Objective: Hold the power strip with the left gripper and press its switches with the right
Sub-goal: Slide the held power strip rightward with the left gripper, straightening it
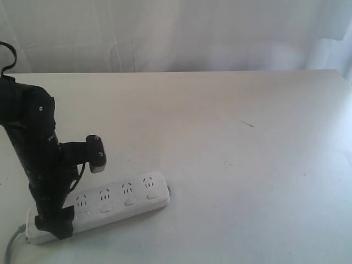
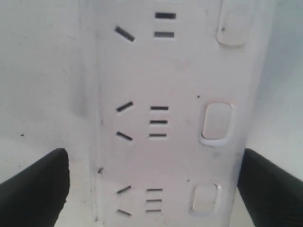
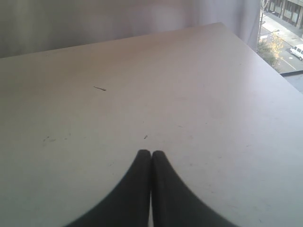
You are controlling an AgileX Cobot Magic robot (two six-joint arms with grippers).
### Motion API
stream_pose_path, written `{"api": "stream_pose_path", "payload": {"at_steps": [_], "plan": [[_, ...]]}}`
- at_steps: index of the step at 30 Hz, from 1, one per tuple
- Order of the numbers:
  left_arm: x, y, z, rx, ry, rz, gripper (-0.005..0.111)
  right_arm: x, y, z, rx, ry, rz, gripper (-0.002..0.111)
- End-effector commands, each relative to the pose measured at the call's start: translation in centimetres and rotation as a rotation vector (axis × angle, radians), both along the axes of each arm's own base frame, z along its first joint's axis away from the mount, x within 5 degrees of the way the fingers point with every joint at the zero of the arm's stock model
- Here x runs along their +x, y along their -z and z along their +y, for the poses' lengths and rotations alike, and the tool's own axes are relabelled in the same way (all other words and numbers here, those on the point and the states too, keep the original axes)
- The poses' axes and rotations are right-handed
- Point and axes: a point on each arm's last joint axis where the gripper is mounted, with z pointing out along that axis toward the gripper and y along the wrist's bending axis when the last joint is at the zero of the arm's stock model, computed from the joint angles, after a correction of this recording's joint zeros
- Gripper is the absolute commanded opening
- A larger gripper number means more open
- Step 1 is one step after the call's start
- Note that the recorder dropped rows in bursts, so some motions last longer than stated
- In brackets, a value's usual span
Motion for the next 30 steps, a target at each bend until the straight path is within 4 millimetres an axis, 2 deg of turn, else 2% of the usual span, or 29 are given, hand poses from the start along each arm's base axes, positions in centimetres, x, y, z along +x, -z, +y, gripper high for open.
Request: {"api": "stream_pose_path", "payload": {"at_steps": [1,13,24,26,27,29,30], "plan": [[-0.9,-0.1,0.2,-0.008,0.071,0.029,0.094,0.0,-0.1,0.0,-0.002,0.000,-0.011,0.000],[-1.8,1.0,1.2,0.071,0.133,0.026,0.094,0.0,-0.1,0.0,-0.002,0.000,-0.011,0.000],[-1.2,1.4,1.1,0.057,-0.015,-0.070,0.092,0.0,-0.1,0.0,-0.002,0.000,-0.011,0.000],[-1.1,1.4,1.1,0.055,-0.015,-0.076,0.083,0.0,-0.1,0.0,-0.002,0.000,-0.011,0.000],[-1.1,1.4,1.1,0.055,-0.013,-0.075,0.074,0.0,-0.1,0.0,-0.002,0.000,-0.011,0.000],[-1.0,1.4,1.1,0.054,-0.011,-0.088,0.052,0.0,-0.1,0.0,-0.002,0.000,-0.011,0.000],[-0.9,1.4,1.1,0.052,-0.011,-0.095,0.038,0.0,-0.1,0.0,-0.002,0.000,-0.011,0.000]]}}
